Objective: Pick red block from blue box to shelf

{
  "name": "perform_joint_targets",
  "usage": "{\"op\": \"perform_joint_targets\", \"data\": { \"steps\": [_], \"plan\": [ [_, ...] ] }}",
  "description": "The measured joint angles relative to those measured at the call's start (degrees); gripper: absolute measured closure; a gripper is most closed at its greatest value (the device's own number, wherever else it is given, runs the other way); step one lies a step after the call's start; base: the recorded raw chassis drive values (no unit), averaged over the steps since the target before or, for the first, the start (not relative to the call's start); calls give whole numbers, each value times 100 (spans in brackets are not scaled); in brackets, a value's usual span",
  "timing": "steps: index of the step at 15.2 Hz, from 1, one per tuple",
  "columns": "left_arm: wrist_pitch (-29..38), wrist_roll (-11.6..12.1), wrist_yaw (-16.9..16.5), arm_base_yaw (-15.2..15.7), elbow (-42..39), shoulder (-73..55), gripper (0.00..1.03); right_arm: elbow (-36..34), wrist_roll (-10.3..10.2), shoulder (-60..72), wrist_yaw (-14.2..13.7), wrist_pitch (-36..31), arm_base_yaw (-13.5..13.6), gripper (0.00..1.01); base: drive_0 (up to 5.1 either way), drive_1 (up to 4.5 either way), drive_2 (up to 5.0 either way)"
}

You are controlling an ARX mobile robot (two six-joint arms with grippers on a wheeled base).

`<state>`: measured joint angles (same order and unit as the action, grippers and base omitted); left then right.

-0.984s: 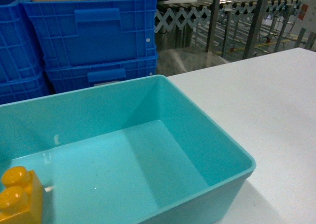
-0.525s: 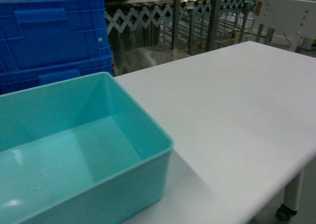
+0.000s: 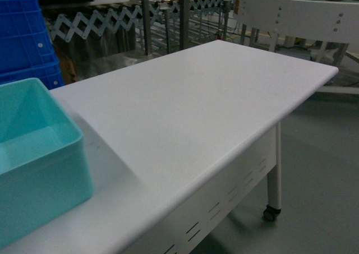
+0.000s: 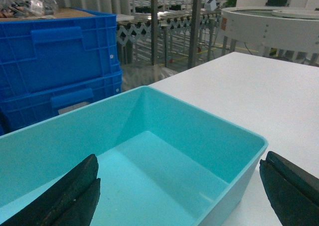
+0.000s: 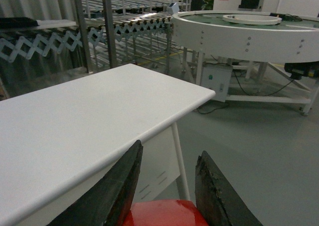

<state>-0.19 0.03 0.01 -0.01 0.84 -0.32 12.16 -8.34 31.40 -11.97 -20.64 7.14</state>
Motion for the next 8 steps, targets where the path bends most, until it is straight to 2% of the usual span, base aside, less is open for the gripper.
{"op": "perform_joint_targets", "data": {
  "steps": [8],
  "plan": [
    [-2, 0, 2, 0, -2, 0, 5, 0, 0, 0, 0, 0, 0, 74, -164, -164, -164]
  ]
}}
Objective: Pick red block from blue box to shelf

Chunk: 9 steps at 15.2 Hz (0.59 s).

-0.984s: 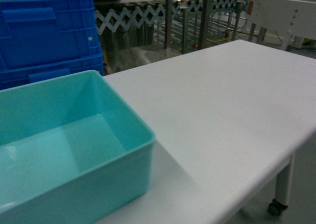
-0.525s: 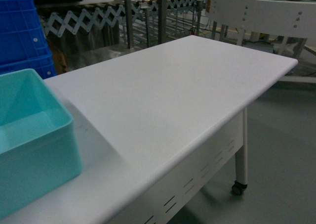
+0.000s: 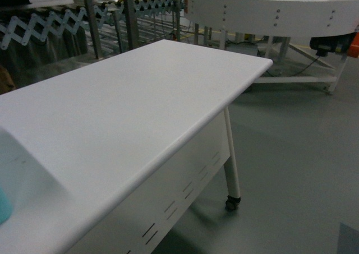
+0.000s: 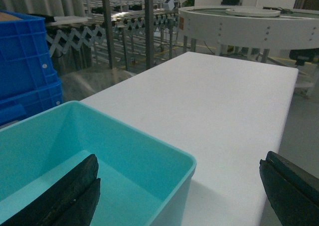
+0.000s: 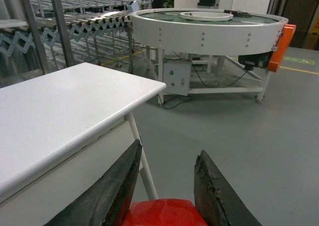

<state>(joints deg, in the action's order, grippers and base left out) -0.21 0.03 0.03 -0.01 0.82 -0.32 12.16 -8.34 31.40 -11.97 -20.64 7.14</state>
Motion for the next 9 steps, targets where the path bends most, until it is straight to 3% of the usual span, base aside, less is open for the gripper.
{"op": "perform_joint_targets", "data": {
  "steps": [9],
  "plan": [
    [2, 0, 0, 0, 2, 0, 5, 0, 0, 0, 0, -2, 0, 74, -160, -160, -160]
  ]
}}
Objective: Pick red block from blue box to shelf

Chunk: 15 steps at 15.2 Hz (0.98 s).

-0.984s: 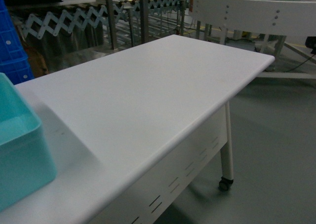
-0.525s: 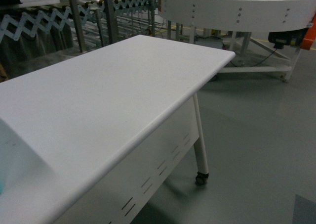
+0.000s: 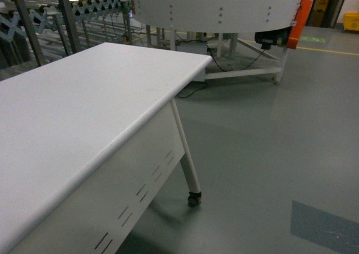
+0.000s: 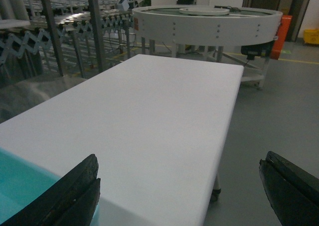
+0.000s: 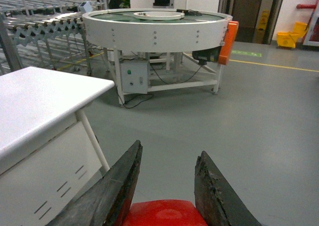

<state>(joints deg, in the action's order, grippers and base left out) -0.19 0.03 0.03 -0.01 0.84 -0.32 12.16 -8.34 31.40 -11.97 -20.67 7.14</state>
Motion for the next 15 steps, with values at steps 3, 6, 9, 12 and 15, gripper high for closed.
{"op": "perform_joint_targets", "data": {
  "steps": [3, 6, 9, 12, 15],
  "plan": [
    [2, 0, 0, 0, 0, -2, 5, 0, 0, 0, -4, 11, -2, 74, -26, -188, -276],
    [0, 0, 2, -4, 0, 0, 5, 0, 0, 13, 17, 17, 0, 74, 274, -413, -413],
    [-13, 0, 0, -4, -2, 0, 5, 0, 0, 0, 17, 0, 0, 74, 274, -356, -356],
    [9, 0, -15, 0, 0, 0, 5, 0, 0, 0, -24, 2, -2, 74, -131, -131, -131],
    [-9, 0, -2, 0, -2, 0, 5, 0, 0, 7, -4, 13, 0, 74, -164, 93, -421]
  ]
}}
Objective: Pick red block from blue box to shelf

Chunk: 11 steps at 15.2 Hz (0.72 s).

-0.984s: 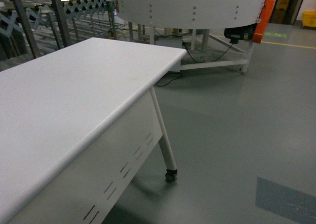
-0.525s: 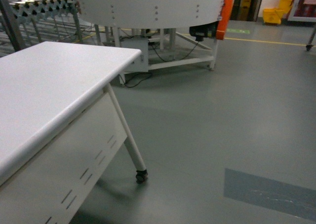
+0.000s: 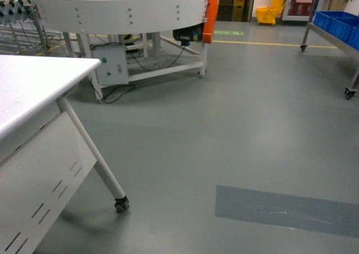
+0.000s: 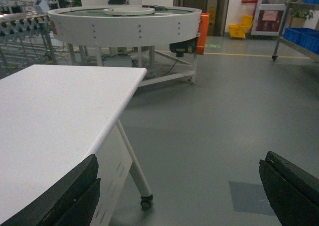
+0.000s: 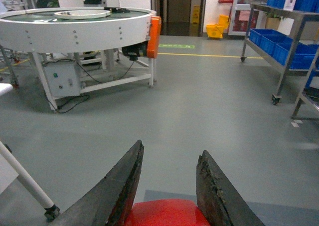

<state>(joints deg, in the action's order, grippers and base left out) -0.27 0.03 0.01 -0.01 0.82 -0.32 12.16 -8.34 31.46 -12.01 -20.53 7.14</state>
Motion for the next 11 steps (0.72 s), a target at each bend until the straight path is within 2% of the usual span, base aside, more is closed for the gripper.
{"op": "perform_joint_targets", "data": {
  "steps": [11],
  "plan": [
    [15, 0, 4, -11, 2, 0, 5, 0, 0, -9, 0, -31, -2, 74, -20, 410, -451]
  ]
}}
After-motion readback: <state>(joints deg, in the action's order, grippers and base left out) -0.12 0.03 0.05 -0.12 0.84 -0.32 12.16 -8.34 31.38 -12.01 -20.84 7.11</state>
